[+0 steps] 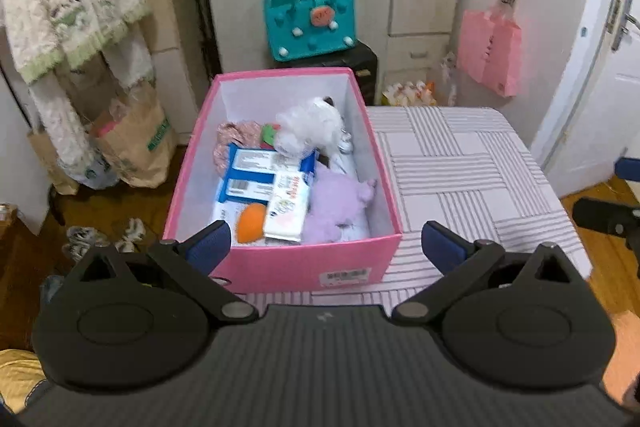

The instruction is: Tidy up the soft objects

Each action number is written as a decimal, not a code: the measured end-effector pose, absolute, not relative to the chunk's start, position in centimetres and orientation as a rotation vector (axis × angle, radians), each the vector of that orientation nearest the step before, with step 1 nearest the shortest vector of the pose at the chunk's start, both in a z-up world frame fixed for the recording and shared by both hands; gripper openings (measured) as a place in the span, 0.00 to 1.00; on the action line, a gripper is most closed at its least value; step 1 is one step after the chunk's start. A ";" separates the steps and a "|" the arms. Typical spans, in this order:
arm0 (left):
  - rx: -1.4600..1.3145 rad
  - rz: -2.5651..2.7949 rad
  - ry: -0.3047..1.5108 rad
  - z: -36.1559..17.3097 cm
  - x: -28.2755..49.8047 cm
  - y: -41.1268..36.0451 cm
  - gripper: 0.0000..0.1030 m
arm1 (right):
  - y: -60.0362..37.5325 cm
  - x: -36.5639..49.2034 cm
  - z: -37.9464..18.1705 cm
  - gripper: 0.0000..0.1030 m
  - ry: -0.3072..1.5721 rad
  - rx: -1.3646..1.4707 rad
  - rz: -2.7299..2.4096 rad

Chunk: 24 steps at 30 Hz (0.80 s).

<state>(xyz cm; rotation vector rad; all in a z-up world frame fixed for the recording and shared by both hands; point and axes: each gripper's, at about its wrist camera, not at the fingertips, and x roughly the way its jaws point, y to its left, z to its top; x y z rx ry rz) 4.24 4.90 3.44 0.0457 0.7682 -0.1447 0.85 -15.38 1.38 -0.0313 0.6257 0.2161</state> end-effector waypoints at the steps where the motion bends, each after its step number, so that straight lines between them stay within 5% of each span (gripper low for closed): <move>1: 0.051 -0.129 0.753 3.4 3.9 4.8 1.00 | -15.4 0.7 1.2 0.92 0.623 -0.029 0.212; 24: 0.013 -0.085 0.696 2.1 0.6 3.9 1.00 | -15.4 -2.4 -0.7 0.92 0.534 -0.071 0.150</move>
